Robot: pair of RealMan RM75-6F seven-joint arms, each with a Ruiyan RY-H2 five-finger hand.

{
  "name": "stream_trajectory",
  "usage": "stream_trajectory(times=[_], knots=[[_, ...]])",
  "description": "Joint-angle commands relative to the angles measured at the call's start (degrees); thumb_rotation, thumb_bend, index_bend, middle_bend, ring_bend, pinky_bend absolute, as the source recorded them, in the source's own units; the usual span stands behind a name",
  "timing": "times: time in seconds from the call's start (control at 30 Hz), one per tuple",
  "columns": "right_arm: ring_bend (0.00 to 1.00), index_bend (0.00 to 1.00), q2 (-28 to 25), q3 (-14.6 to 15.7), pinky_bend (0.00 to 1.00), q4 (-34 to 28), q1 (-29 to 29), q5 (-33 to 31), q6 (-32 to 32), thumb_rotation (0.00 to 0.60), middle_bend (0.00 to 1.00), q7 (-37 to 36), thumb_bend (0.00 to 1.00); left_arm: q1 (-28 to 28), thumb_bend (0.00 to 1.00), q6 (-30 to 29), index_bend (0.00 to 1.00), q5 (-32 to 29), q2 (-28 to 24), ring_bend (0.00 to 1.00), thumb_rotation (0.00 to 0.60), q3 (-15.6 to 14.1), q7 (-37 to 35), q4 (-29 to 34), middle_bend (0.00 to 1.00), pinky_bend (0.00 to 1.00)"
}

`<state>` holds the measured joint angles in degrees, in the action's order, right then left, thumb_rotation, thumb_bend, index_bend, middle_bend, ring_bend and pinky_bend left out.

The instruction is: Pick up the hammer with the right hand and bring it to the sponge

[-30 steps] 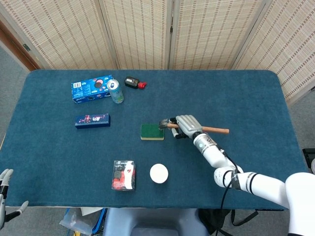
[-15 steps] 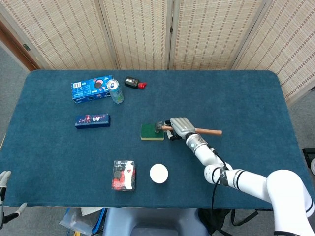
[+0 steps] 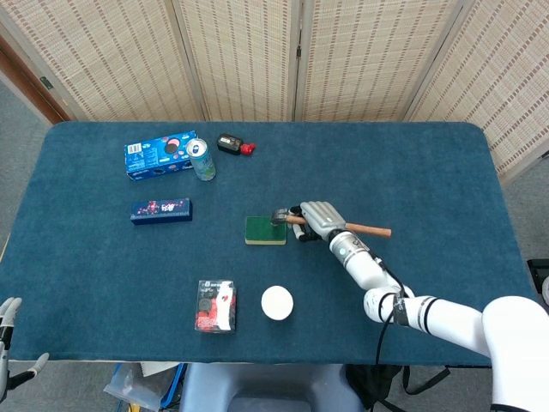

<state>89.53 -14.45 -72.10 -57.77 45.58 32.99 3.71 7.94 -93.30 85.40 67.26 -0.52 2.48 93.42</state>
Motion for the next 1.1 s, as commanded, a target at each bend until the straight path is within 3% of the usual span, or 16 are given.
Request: stream_trajectory(times=[0.03,0.47,1.1], knots=[[0.73,0.72,0.1,0.3,0.76,0.2,-0.1,0.0,-0.2,0.600,0.89,0.0,0.74,0.0,0.18,0.0,0.00,0.0,0.0,0.00,0.600,0.0,0.1,0.1,0.00,0.00],[0.73,0.72,2.7,1.9,0.76,3.6,-1.6,-1.6,-1.8,0.600,0.89,0.7,0.74,0.0,0.18,0.6,0.00,-0.8,0.0,0.00,0.600,0.1,-0.1,-0.2,0.00,0.00],[0.73,0.72,2.3,2.3,0.76,3.8,-1.1,-1.6,-1.4,0.600,0.89,0.0,0.74,0.2,0.18,0.4,0.00,-0.5,0.1,0.00,0.600,0.0,0.4,0.1,0.00,0.00]])
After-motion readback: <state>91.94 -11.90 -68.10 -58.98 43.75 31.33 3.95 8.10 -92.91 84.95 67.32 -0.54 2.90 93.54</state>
